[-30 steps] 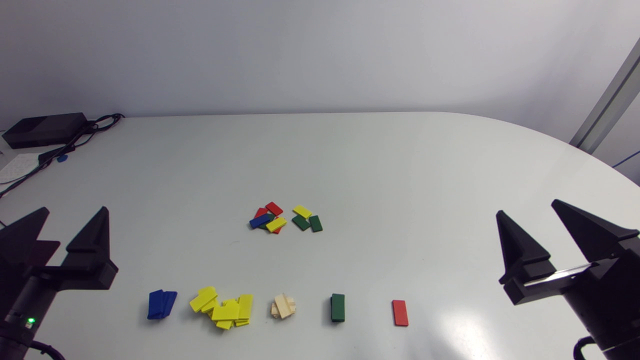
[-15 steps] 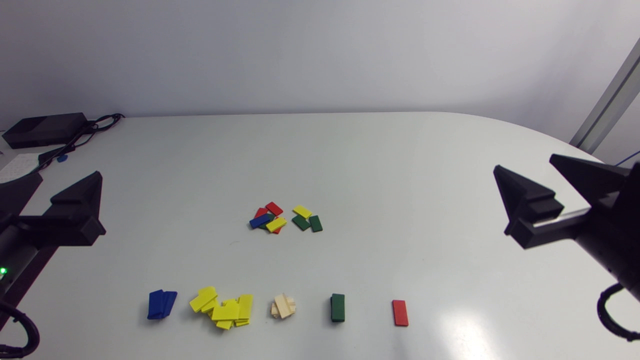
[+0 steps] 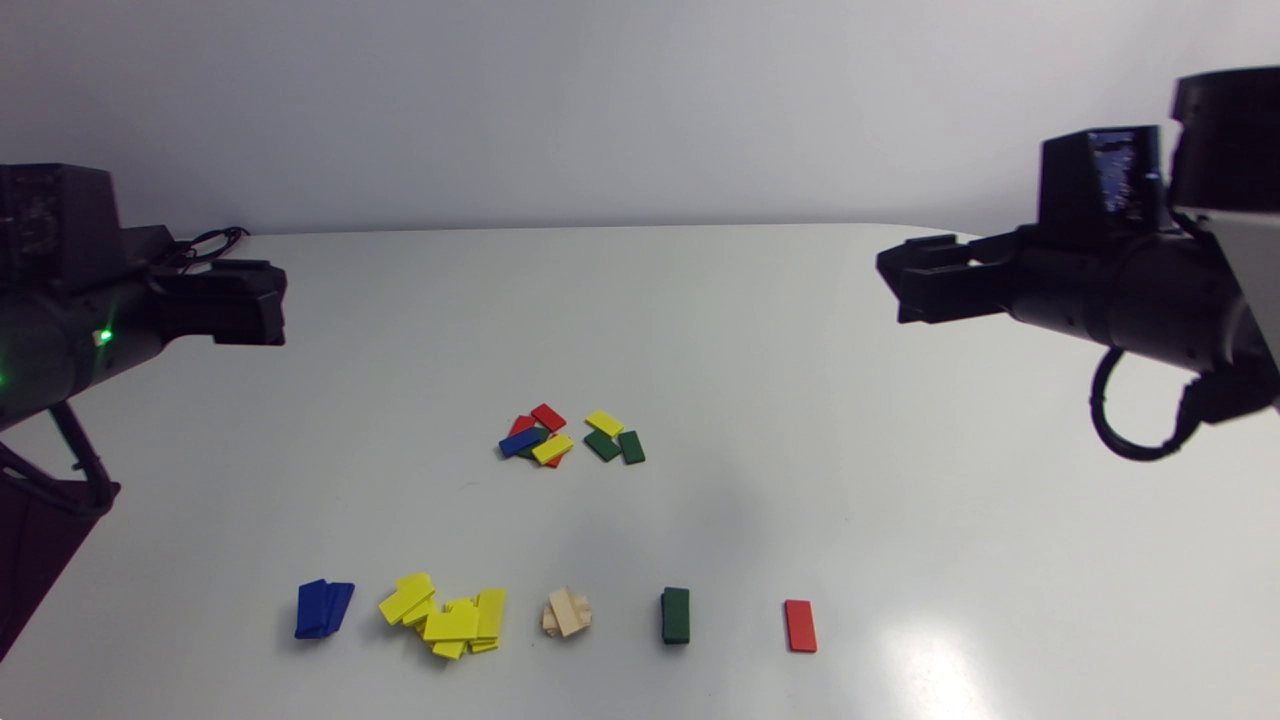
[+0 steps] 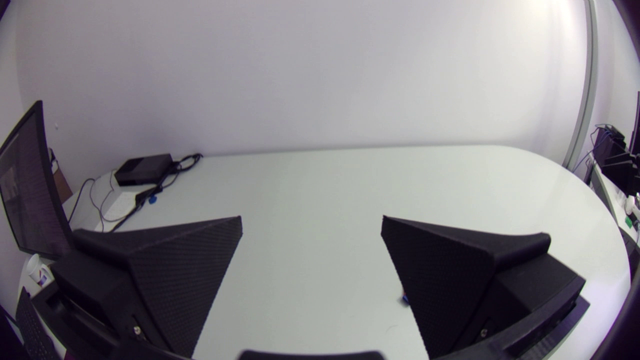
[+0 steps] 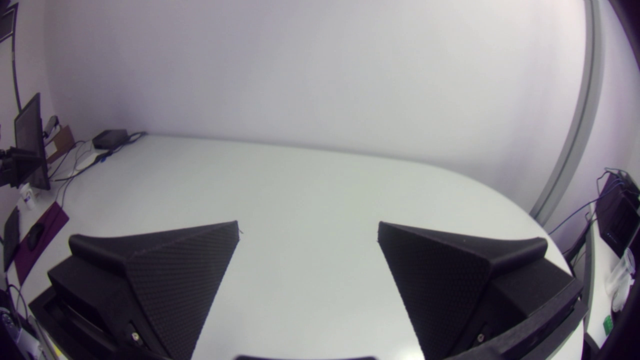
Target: Take domino bricks one by one from the mixed stack on the table and place each onto the existing stack of the same color.
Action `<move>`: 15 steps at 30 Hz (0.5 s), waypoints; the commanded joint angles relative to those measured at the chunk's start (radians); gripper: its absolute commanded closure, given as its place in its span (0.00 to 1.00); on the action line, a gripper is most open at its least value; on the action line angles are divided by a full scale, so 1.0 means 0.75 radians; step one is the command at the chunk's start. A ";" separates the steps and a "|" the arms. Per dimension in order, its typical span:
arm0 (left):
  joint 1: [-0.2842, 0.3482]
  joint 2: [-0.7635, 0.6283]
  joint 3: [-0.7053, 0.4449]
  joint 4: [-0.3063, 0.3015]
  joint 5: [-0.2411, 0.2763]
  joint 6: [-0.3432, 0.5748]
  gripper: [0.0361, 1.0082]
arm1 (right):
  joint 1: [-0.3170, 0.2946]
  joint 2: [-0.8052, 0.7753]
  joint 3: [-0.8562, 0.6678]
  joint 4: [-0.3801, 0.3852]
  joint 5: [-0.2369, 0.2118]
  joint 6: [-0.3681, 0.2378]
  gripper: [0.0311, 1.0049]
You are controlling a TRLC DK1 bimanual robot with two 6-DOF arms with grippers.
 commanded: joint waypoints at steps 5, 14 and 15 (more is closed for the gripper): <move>0.004 0.358 0.154 -0.042 0.103 -0.065 0.02 | 0.013 0.357 0.243 -0.126 -0.175 0.037 0.03; 0.006 0.740 0.199 0.034 0.375 -0.004 0.02 | 0.060 0.660 0.339 -0.195 -0.455 0.013 0.03; 0.002 0.773 0.194 0.054 0.377 0.007 0.02 | 0.058 0.701 0.370 -0.248 -0.515 -0.018 0.03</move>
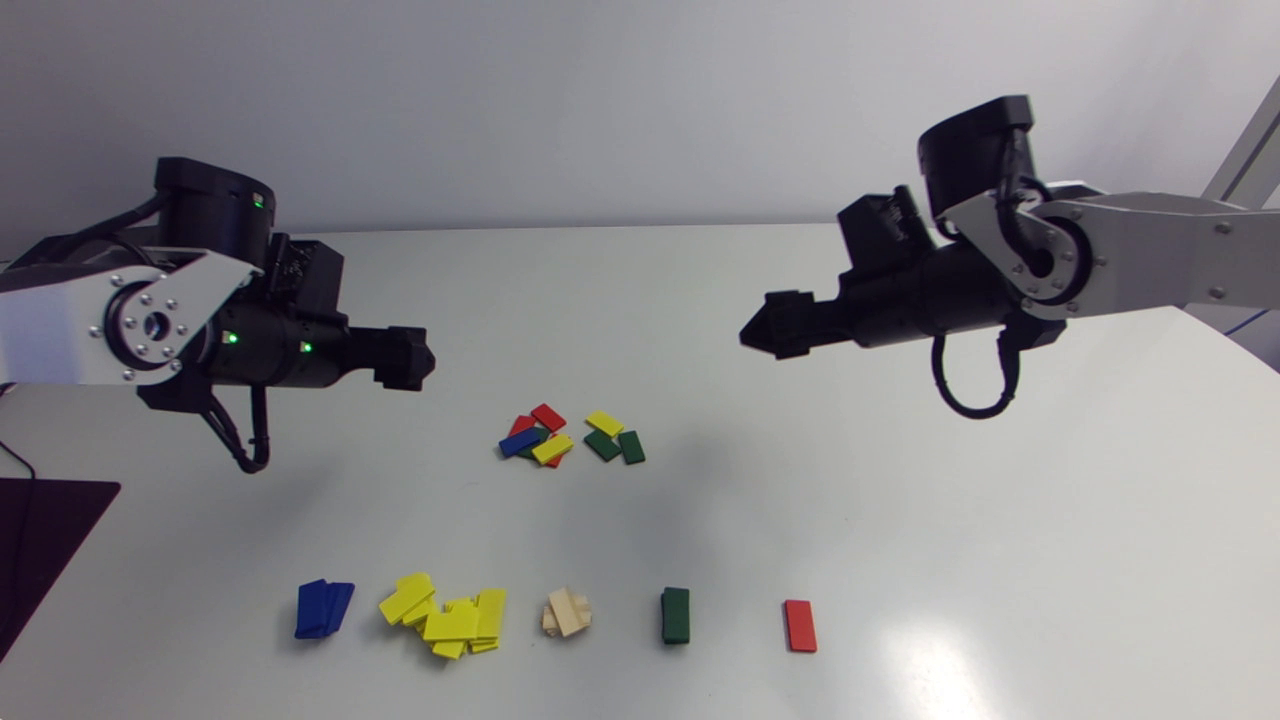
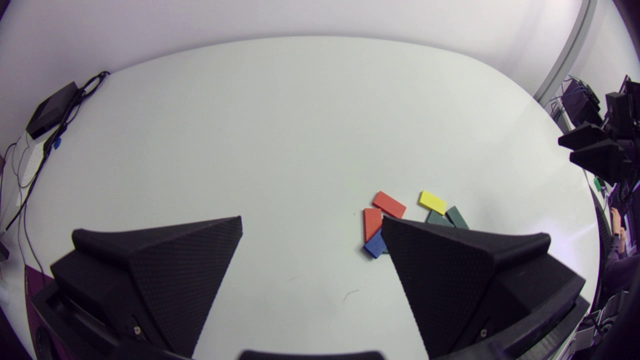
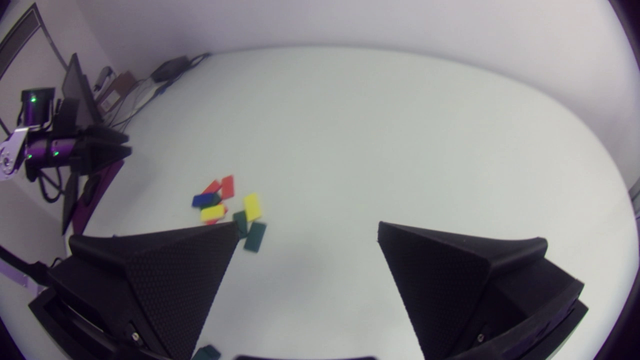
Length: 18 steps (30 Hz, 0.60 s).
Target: Take domino bricks one by one from the mixed stack on the table and place each onto the existing stack of the same color.
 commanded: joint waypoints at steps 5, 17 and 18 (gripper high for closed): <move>-0.037 0.178 0.013 0.132 0.022 0.115 0.03 | 0.000 0.192 0.149 -0.150 -0.225 -0.240 0.03; -0.129 0.270 -0.120 0.395 0.075 0.665 0.05 | 0.157 0.386 0.243 -0.195 -0.092 -0.573 0.03; -0.129 0.296 -0.118 0.395 0.075 0.716 0.05 | 0.174 0.392 0.241 -0.195 -0.076 -0.608 0.03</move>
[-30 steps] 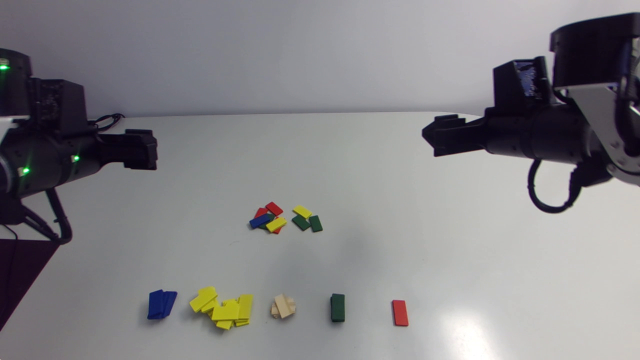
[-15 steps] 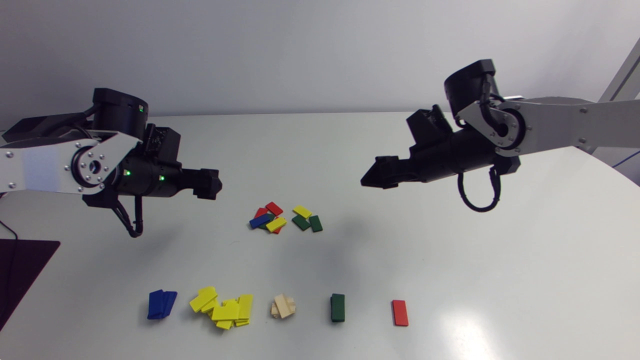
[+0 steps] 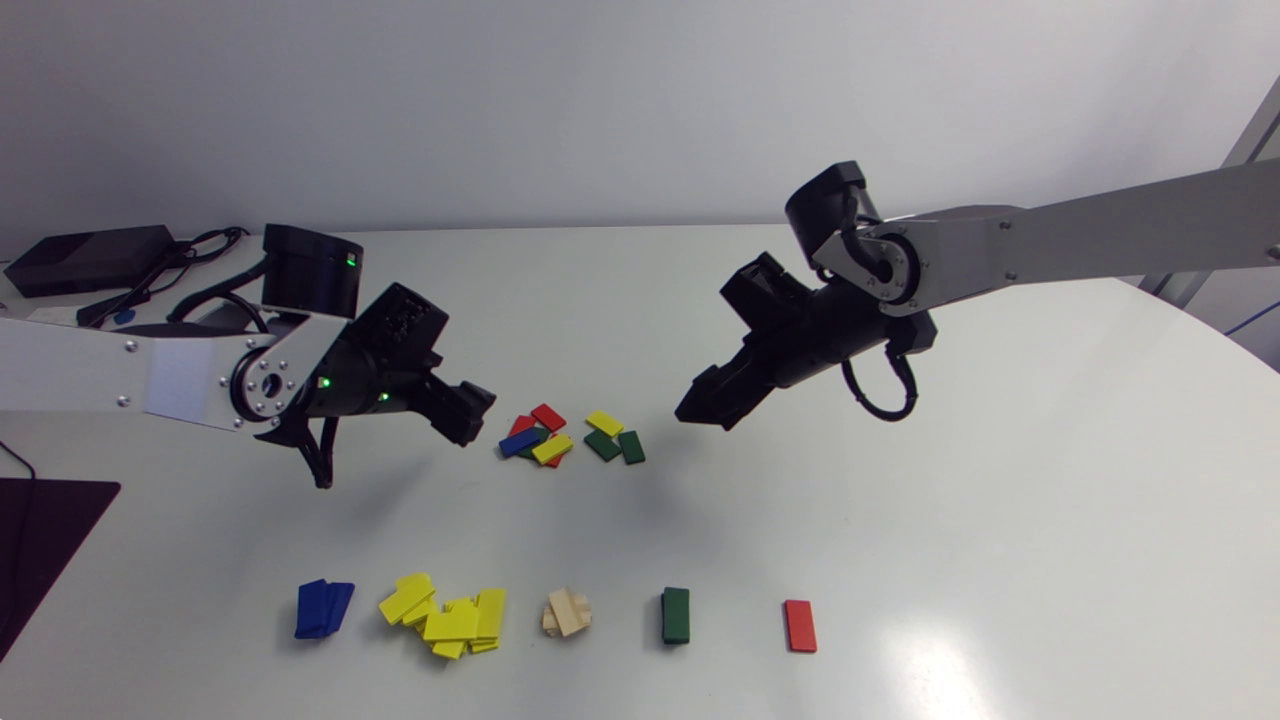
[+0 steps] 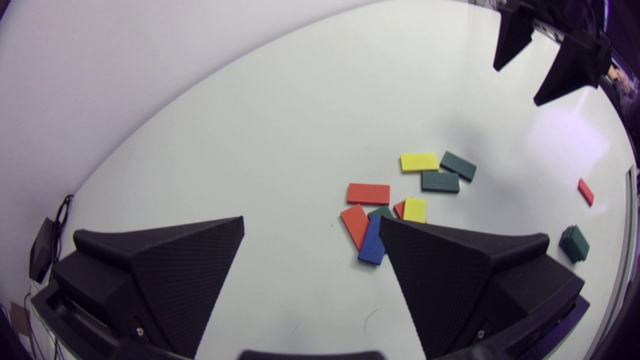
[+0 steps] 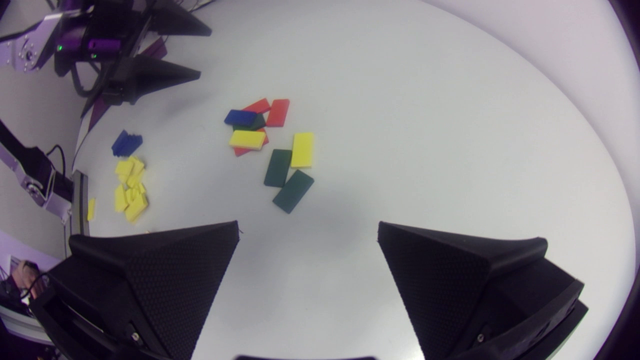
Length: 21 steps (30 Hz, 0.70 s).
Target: Take domino bricks one by one from the mixed stack on the table and place each onto the existing stack of the same color.
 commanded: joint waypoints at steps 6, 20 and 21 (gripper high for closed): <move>0.024 0.150 -0.027 0.005 0.143 0.299 0.05 | 0.106 0.075 -0.003 -0.036 0.075 -0.322 0.03; 0.006 0.181 0.022 -0.038 0.184 0.416 0.05 | 0.147 0.273 0.124 -0.116 0.055 -0.615 0.03; 0.006 0.187 0.030 -0.036 0.184 0.416 0.05 | 0.149 0.271 0.135 -0.111 0.055 -0.615 0.03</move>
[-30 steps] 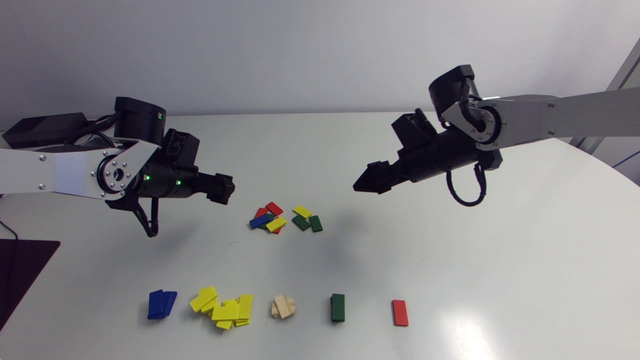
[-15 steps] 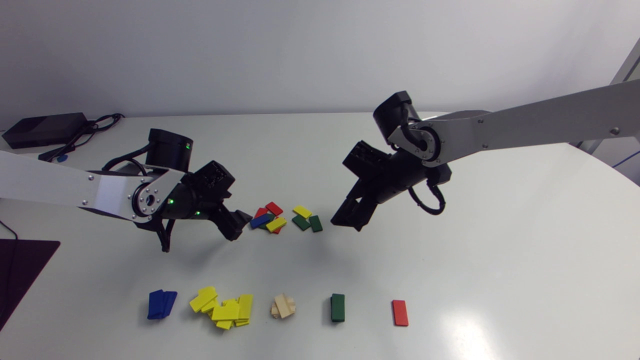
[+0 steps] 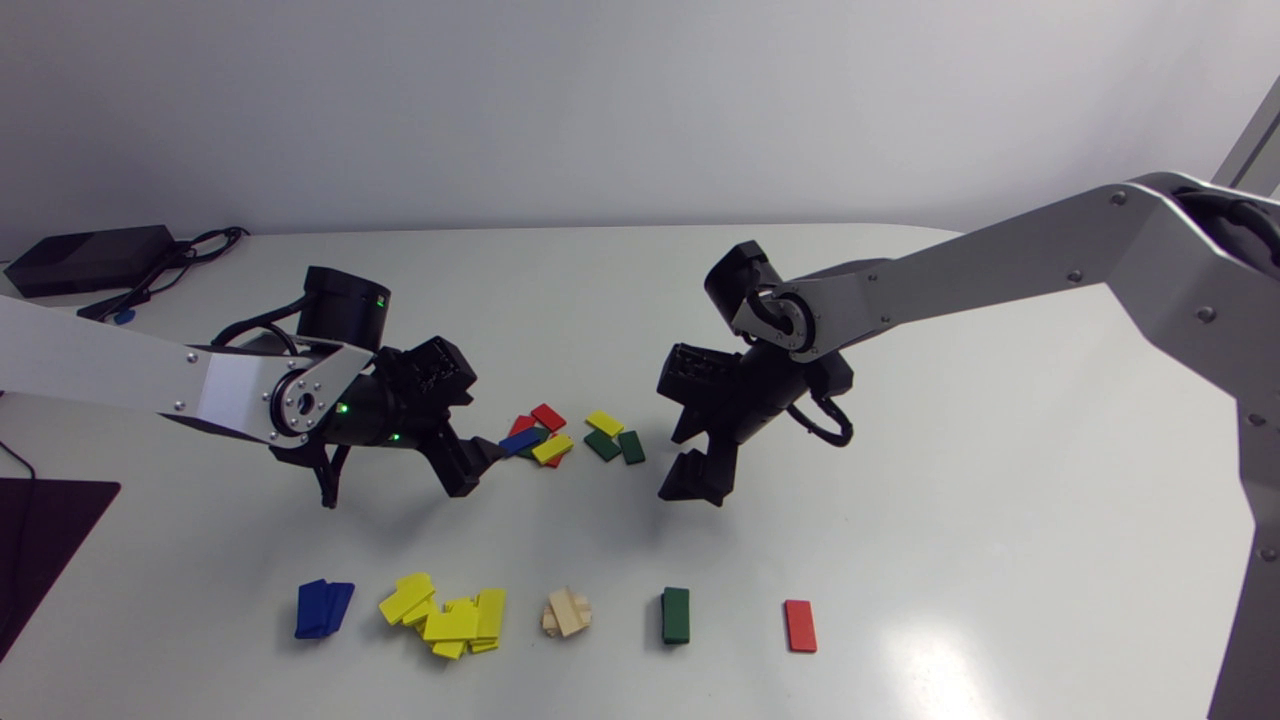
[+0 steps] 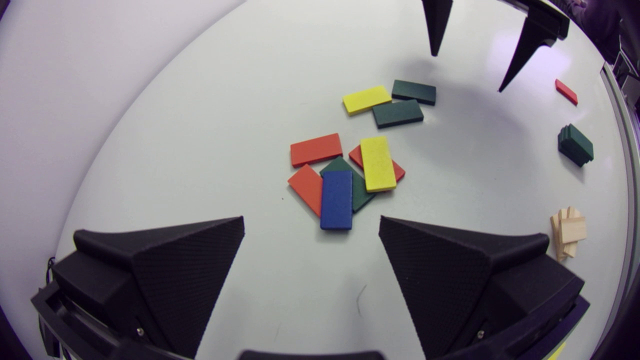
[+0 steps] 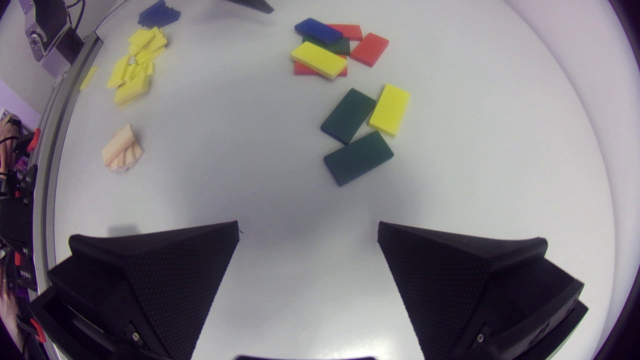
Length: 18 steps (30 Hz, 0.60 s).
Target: Take domino bricks one by one from the mixed stack on the table and place each onto the existing stack of the same color.
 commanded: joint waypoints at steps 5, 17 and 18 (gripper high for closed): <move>-0.018 0.067 0.055 -0.008 0.015 0.045 0.05 | 0.032 0.072 0.123 -0.018 -0.009 -0.085 0.03; -0.022 0.073 0.022 -0.006 0.015 0.084 0.05 | 0.040 0.278 0.380 -0.160 -0.022 -0.175 0.03; -0.024 0.075 0.020 -0.006 0.015 0.086 0.05 | 0.042 0.287 0.393 -0.168 -0.024 -0.175 0.03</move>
